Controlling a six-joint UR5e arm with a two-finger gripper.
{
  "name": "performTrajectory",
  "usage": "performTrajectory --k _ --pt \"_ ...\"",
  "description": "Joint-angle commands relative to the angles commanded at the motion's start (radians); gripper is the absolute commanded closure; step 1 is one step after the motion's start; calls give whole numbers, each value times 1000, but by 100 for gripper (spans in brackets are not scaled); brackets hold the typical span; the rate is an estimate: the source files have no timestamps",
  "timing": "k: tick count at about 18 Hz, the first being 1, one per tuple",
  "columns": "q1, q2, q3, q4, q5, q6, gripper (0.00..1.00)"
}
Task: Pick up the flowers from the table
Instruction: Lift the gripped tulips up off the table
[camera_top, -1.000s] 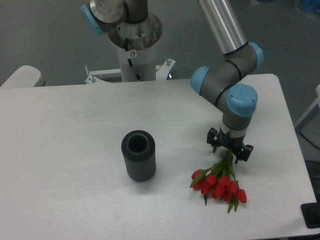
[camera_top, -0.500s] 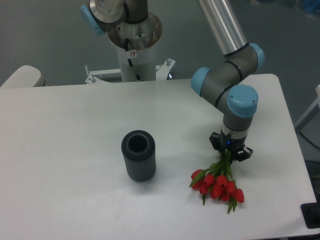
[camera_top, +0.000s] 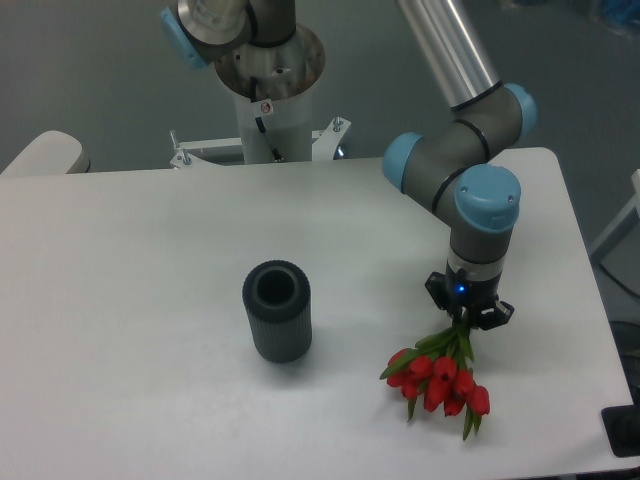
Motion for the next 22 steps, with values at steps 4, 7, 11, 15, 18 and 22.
performTrajectory --k 4,7,11,15,18,22 --pt "-25 26 118 -93 -152 -75 73" --pt "-41 26 201 -146 -233 -83 73" --pt "-31 29 233 -146 -449 -118 76" --pt "-14 48 235 -146 -580 -126 76" --pt "-9 55 235 -146 -649 -126 76" --pt "-5 55 227 -143 -741 -182 76"
